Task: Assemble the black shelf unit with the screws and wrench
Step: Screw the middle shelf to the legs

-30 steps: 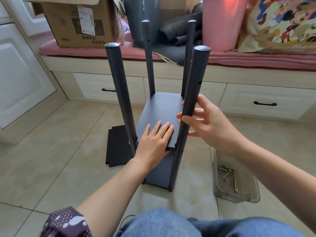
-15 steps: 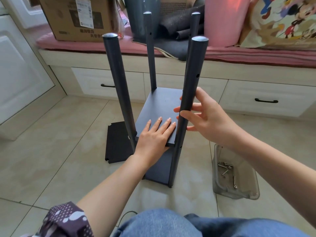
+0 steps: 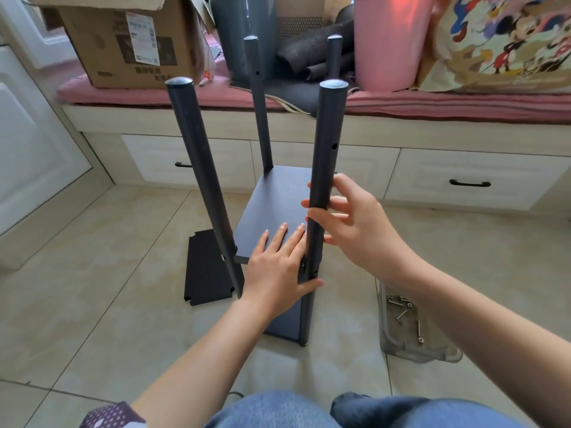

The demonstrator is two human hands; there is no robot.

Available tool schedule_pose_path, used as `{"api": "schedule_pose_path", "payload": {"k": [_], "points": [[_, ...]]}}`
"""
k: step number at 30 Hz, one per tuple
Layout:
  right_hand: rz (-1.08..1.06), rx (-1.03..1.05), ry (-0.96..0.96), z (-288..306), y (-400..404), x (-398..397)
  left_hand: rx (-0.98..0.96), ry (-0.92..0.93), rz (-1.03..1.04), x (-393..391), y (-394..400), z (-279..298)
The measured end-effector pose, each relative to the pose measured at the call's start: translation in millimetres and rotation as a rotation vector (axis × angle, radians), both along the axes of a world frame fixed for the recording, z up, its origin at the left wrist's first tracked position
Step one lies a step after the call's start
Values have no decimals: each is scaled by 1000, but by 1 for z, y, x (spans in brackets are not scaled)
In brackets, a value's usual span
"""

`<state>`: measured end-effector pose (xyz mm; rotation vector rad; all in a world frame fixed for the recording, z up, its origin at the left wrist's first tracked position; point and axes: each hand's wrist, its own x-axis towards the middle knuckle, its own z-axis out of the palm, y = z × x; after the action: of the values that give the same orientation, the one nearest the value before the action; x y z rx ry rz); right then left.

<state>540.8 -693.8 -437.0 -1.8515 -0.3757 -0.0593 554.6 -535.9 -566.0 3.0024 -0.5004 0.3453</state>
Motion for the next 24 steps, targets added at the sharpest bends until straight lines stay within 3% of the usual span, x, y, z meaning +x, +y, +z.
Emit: {"api": "schedule_pose_path", "payload": {"k": [9, 18, 24], "points": [[-36, 1, 46, -33, -33, 10, -26, -26, 16, 0, -3, 1], [-300, -436, 311, -157, -164, 30, -54, -33, 65, 2, -17, 6], [-253, -699, 521, -252, -201, 41, -59, -101, 59, 2, -20, 2]]}}
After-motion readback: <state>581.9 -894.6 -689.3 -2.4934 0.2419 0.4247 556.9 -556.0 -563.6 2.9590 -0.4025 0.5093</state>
